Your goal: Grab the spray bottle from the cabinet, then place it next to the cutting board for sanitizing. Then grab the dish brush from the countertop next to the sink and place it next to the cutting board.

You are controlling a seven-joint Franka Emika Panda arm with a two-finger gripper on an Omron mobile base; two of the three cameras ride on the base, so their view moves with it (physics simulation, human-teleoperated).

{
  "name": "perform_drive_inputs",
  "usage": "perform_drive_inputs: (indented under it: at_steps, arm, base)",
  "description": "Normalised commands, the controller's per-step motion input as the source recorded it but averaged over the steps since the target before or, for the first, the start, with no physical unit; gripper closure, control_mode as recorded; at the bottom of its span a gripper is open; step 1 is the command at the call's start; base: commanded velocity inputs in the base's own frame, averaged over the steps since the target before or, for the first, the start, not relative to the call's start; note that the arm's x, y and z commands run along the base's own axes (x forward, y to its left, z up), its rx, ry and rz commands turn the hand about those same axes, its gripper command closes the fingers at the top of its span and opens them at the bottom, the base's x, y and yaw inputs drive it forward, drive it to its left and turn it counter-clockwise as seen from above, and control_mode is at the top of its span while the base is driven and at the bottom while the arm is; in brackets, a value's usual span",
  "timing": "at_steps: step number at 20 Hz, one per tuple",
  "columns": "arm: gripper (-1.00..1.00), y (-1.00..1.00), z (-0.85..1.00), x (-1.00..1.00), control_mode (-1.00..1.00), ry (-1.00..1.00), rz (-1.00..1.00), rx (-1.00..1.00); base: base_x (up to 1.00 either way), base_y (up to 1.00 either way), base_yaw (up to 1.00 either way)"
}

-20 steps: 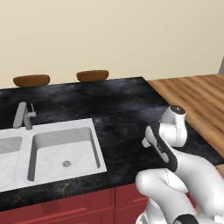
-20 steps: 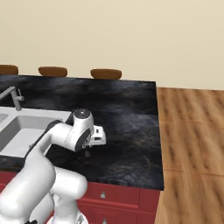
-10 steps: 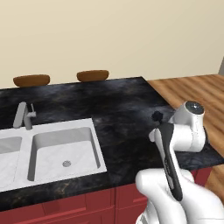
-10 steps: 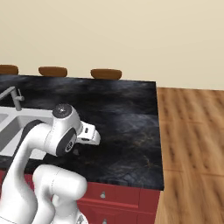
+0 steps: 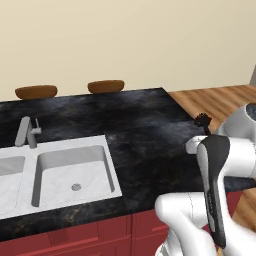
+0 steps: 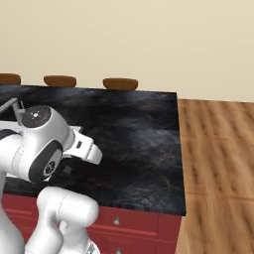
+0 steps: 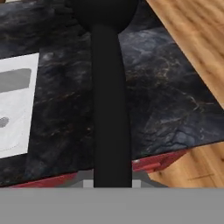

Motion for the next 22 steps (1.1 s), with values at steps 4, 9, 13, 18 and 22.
perform_drive_inputs:
  at_steps: [4, 9, 13, 18, 22]
  arm:
    - [1.0, 0.02, 0.2, -0.25, 1.0, -0.07, 0.0, 0.0]
    - [1.0, 0.0, 0.0, 0.0, 1.0, 0.0, 0.0, 0.0]
    - [1.0, 0.0, 0.0, 0.0, 1.0, 0.0, 0.0, 0.0]
    - [1.0, 0.0, 0.0, 0.0, 1.0, 0.0, 0.0, 0.0]
    - [1.0, 0.0, 0.0, 0.0, 1.0, 0.0, 0.0, 0.0]
  base:
    - [-0.73, 0.04, 0.0]
    - [-0.78, 0.31, 0.04]
    - [-0.1, 0.96, 0.48]
    - [0.09, 0.71, 0.67]
    - [0.1, 0.61, 0.69]
